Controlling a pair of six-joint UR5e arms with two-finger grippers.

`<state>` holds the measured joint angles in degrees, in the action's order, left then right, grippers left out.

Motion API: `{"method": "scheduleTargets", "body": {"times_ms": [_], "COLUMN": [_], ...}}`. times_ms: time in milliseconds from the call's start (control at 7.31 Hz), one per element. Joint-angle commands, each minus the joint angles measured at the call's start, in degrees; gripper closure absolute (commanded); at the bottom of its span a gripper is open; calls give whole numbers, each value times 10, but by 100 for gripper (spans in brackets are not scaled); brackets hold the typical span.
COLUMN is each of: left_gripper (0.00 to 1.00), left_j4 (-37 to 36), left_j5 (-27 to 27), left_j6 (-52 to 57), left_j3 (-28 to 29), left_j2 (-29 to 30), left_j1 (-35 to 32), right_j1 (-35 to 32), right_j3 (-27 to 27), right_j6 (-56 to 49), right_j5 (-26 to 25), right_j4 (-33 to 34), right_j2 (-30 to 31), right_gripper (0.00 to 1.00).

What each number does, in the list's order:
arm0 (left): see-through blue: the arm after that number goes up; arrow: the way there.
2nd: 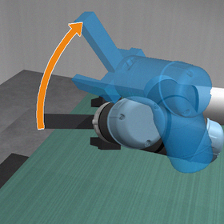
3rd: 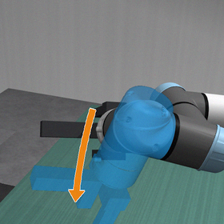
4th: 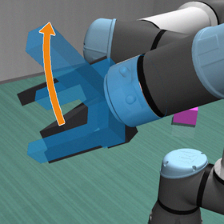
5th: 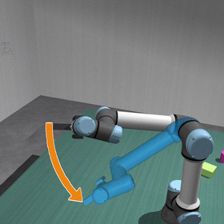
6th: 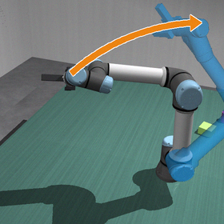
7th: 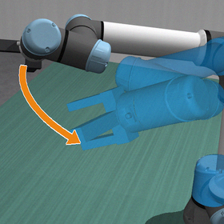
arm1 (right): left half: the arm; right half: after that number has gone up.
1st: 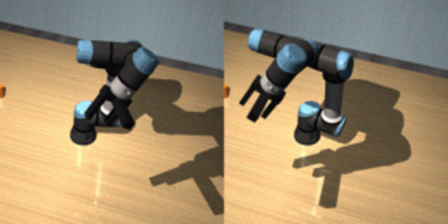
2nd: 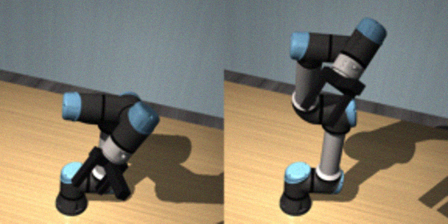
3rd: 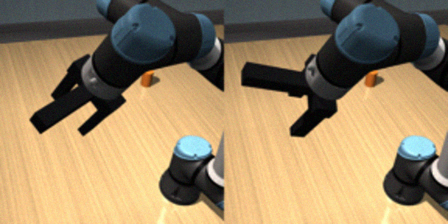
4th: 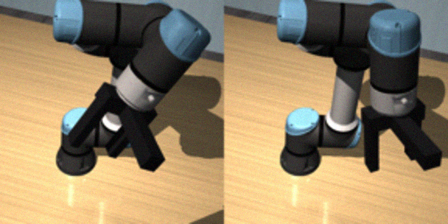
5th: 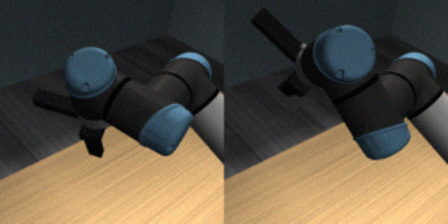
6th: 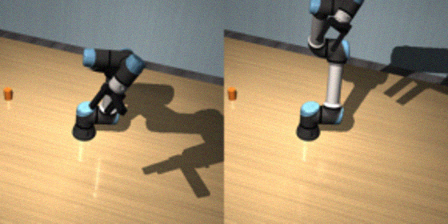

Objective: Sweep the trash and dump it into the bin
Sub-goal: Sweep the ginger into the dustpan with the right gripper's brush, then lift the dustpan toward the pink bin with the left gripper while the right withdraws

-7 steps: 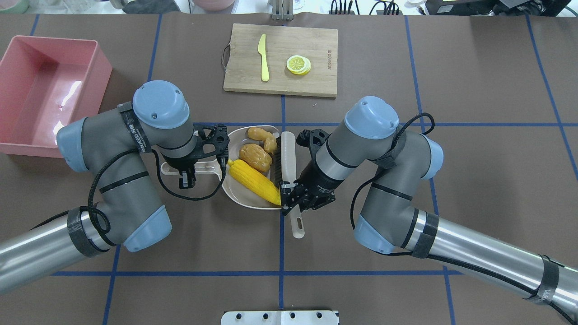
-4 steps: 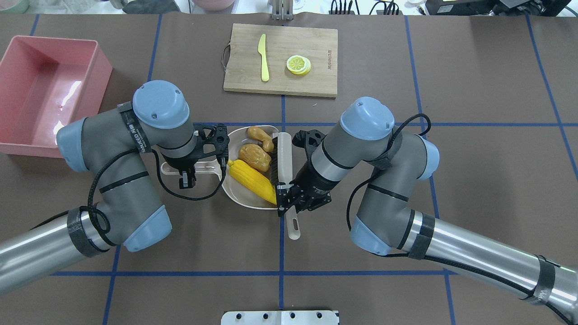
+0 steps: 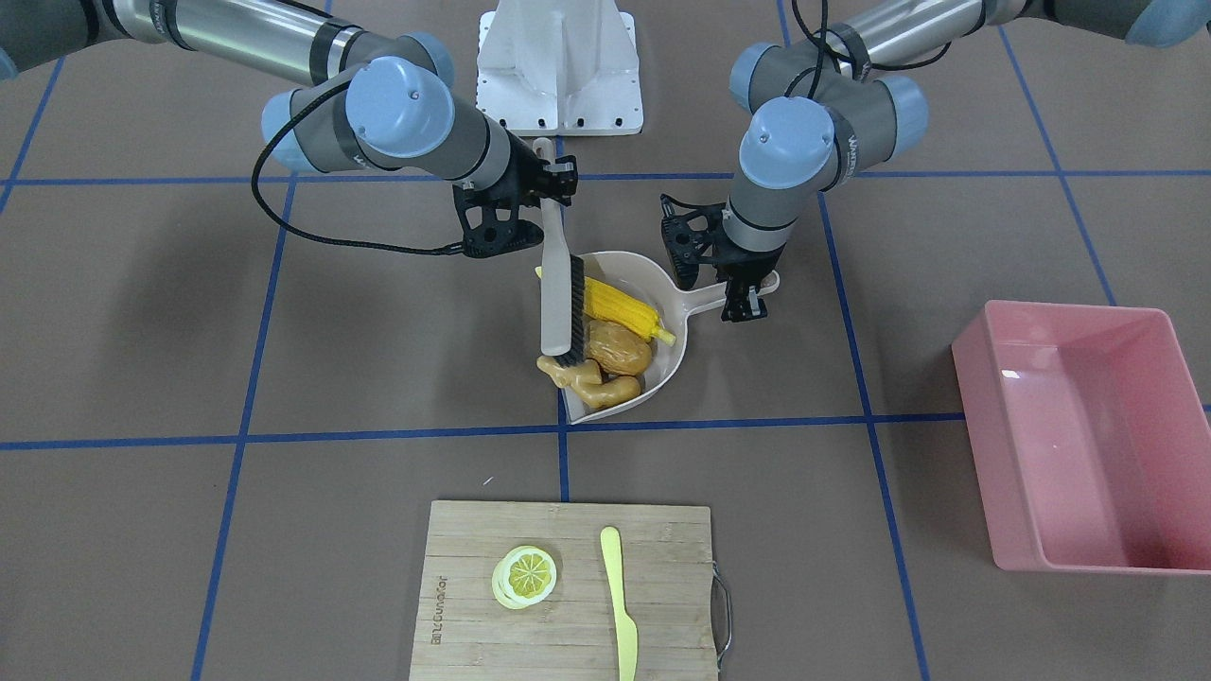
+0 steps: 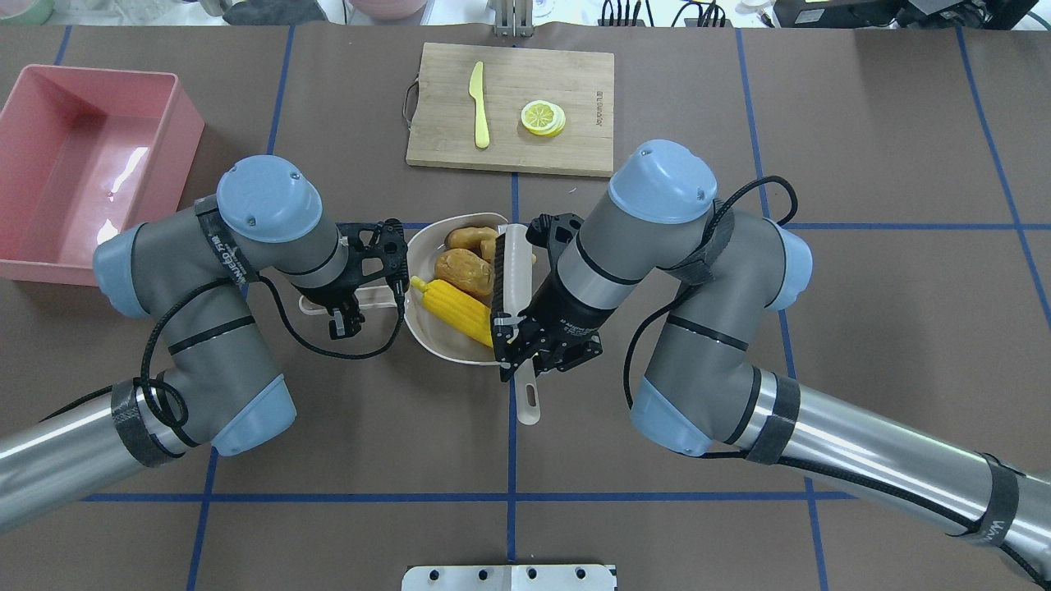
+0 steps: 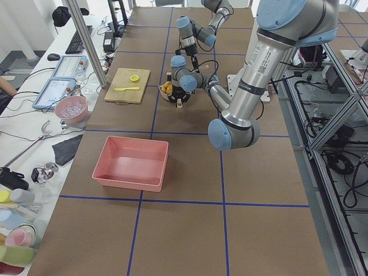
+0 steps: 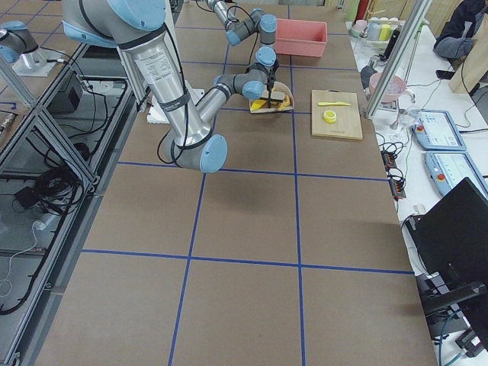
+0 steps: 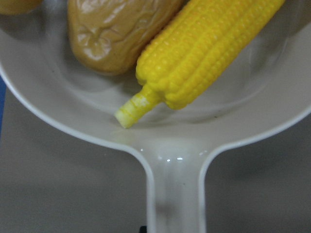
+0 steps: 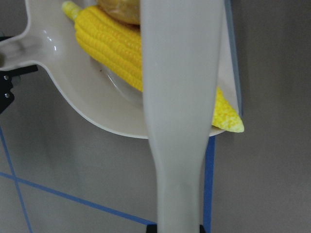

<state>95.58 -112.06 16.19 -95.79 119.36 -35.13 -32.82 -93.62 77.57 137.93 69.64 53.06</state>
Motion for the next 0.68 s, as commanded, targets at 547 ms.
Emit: {"method": "scheduleTargets", "body": {"times_ms": [547], "left_gripper": [100], "left_j4": [127], "left_j5": [-2], "left_j6": [-32], "left_j3": [1], "left_j2": [-33], "left_j1": [-28], "right_j1": [-144], "right_j3": [-61], "right_j6": [-82], "right_j5": [37], "right_j4": [48], "right_j2": [83], "right_gripper": [100]}}
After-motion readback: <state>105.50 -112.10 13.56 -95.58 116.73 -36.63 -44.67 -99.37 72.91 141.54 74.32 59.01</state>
